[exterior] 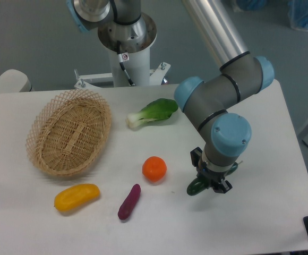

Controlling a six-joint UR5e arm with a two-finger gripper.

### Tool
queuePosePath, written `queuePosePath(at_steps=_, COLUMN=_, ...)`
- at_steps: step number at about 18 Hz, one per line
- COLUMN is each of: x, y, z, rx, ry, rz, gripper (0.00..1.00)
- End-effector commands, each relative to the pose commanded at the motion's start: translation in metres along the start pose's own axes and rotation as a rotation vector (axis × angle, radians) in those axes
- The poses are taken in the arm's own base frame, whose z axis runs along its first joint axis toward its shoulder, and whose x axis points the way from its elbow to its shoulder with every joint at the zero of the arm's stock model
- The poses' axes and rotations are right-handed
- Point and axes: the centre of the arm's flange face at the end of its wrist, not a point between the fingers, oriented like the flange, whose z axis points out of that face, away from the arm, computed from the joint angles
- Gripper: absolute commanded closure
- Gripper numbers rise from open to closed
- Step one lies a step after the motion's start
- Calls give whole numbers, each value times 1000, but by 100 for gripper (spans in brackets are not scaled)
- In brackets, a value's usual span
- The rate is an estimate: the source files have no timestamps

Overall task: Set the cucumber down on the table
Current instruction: 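Move the gripper holding the green cucumber down toward the table, then lower the cucumber onto the table and open the gripper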

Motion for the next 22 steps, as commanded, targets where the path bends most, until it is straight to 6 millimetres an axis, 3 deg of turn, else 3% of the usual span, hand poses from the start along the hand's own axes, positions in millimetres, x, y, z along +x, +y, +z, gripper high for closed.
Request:
queuePosePath(at_steps=6, x=11, y=-30, z=27, rx=-16, ry=32, rz=-142, gripper=81)
queuePosePath(at_steps=11, x=17, y=-30, z=44, rx=-28, ry=59, rz=-154, gripper=77)
queuePosePath(at_steps=14, x=18, y=-28, z=44, rx=-27, ry=56, rz=-150, gripper=72)
queuePosePath(at_steps=19, x=16, y=-20, z=41, rx=-22, ry=51, rz=-156, gripper=45)
queuePosePath(at_steps=22, x=15, y=-20, z=40, rx=-22, ry=48, rz=-154, gripper=17)
